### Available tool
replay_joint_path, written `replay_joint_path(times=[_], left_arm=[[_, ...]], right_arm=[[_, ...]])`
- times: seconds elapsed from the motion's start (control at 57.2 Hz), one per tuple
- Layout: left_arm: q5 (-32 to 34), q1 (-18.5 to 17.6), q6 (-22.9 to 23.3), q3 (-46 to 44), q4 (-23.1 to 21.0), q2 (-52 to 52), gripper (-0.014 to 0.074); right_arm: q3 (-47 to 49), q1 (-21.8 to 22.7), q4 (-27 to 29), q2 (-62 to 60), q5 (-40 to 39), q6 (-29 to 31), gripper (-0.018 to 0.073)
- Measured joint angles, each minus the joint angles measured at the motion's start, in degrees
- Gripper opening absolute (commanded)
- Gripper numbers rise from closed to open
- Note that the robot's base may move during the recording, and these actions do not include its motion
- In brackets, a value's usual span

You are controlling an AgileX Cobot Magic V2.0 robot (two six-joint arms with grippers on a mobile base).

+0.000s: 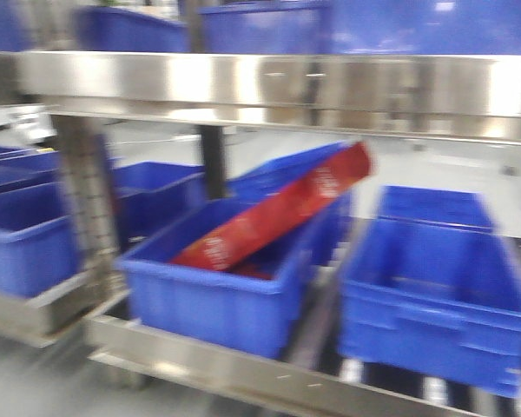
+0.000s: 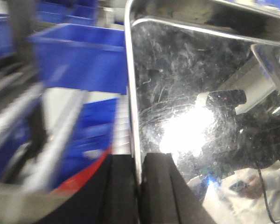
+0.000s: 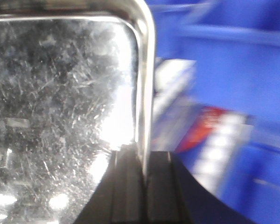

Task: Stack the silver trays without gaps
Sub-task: 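Drive across the room carrying the silver tray in both grippers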

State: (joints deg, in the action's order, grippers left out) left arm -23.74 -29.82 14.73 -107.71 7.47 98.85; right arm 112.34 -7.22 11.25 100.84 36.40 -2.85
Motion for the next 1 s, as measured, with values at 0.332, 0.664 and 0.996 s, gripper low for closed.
replay_joint_path(times=[0.332, 0.664, 0.996], left_arm=[[0.0, 0.0, 0.0, 0.0, 0.0, 0.0, -0.002], [0.0, 0.0, 0.0, 0.0, 0.0, 0.0, -0.002], [-0.2, 0.1, 0.0, 0.0, 0.1, 0.0, -0.002]], right_arm=[[0.0, 0.0, 0.0, 0.0, 0.0, 0.0, -0.008], [0.0, 0.0, 0.0, 0.0, 0.0, 0.0, -0.008], [0.0, -0.2, 0.0, 0.0, -0.1, 0.0, -0.008]])
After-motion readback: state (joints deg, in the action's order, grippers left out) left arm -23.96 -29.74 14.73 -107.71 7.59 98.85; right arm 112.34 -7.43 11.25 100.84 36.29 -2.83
